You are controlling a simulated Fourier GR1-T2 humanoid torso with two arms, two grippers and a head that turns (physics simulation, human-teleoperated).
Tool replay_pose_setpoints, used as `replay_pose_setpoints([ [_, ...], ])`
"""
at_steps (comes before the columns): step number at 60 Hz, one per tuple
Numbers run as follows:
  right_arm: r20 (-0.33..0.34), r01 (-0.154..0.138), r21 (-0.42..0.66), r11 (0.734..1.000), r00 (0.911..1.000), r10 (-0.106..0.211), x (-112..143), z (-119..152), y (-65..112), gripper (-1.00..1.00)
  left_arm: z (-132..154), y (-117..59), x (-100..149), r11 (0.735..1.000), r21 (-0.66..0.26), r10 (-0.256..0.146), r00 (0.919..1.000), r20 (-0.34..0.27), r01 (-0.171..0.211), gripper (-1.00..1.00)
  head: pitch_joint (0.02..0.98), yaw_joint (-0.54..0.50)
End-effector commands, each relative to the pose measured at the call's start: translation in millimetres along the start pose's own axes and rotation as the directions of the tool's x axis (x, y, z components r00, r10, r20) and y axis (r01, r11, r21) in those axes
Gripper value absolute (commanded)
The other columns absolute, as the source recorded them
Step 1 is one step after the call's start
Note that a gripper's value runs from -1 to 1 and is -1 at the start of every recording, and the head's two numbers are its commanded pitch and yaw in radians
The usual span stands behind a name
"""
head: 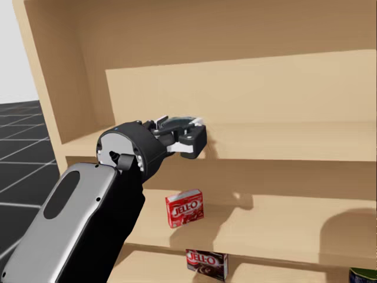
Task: Find the tuna fish can on the shelf and bring it to me.
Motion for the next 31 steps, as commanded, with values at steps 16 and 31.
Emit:
replay_pose_setpoints([
  [16, 0.001, -0.003, -0.003, 1.0, 1.0, 0.003, -1.2, -0.8, -1.6, -1.0, 49.3, -6.6, 0.1, 0.997, -0.058, -0.051, 0.9986, -0.014, 0.05, 1.0, 0.369, 0.26],
  [31, 0.0, -0.007, -0.004, 1.0, 1.0, 0.007, -2.6, -0.9, -1.1, -1.0, 104.6, -4.3, -26.1, 0.999, -0.049, -0.009, 0.9994, 0.034, 0.011, 1.0, 0.37, 0.26],
])
